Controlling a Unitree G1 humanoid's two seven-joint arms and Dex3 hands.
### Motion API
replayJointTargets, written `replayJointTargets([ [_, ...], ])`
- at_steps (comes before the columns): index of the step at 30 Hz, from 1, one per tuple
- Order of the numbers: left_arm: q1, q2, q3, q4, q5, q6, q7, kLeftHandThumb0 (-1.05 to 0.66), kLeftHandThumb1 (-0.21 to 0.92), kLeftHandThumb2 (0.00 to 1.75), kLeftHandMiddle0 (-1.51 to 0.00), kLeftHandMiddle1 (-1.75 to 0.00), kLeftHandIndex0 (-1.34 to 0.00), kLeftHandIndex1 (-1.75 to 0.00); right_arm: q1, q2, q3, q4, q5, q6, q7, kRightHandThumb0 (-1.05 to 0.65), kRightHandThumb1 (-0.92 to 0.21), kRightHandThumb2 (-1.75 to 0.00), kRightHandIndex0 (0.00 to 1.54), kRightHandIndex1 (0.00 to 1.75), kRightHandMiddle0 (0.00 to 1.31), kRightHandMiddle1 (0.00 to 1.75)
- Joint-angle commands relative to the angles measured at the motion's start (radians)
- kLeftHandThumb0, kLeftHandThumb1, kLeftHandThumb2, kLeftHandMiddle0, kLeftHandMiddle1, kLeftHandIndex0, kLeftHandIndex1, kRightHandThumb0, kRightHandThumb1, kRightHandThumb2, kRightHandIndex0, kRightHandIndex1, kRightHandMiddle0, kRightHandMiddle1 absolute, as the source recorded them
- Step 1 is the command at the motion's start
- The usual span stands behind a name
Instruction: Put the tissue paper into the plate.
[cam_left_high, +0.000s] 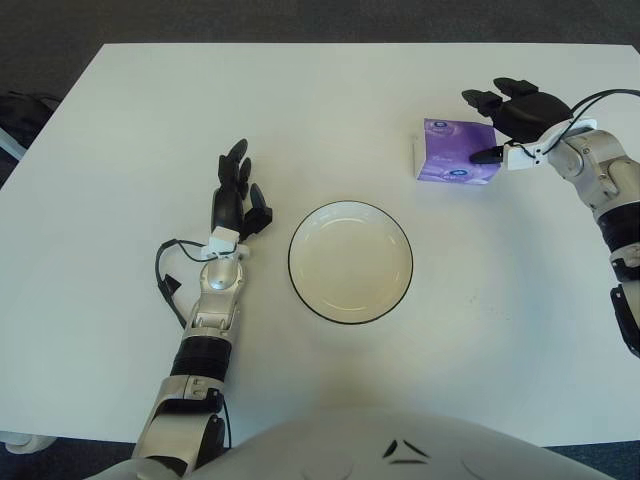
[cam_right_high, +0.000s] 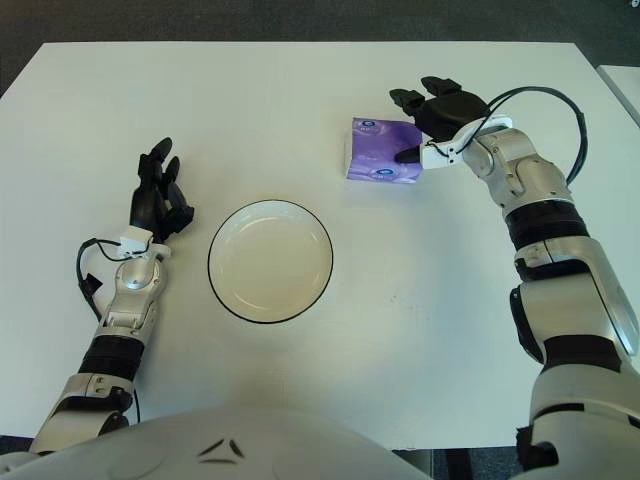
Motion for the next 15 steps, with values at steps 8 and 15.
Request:
replayJointTargets([
  [8, 0.121, -0.018, -0.014, 0.107, 0.018, 0.043, -0.003, -0.76, 0.92, 1.0, -0.3, 0.0, 0.0, -0.58, 0.027, -0.006, 0.005, -0.066, 0.01, -0.013, 0.005, -1.05, -0.92, -0.46, 0.0, 0.0, 0.0, 0.0],
  [15, 0.121, -0.018, -0.016, 0.111, 0.02, 0.041, -0.002, -0.76, 0.92, 0.99, -0.3, 0.0, 0.0, -0.59, 0.046, -0.017, -0.006, -0.096, 0.026, -0.039, 0.005, -1.05, -0.92, -0.45, 0.0, 0.0, 0.0, 0.0],
])
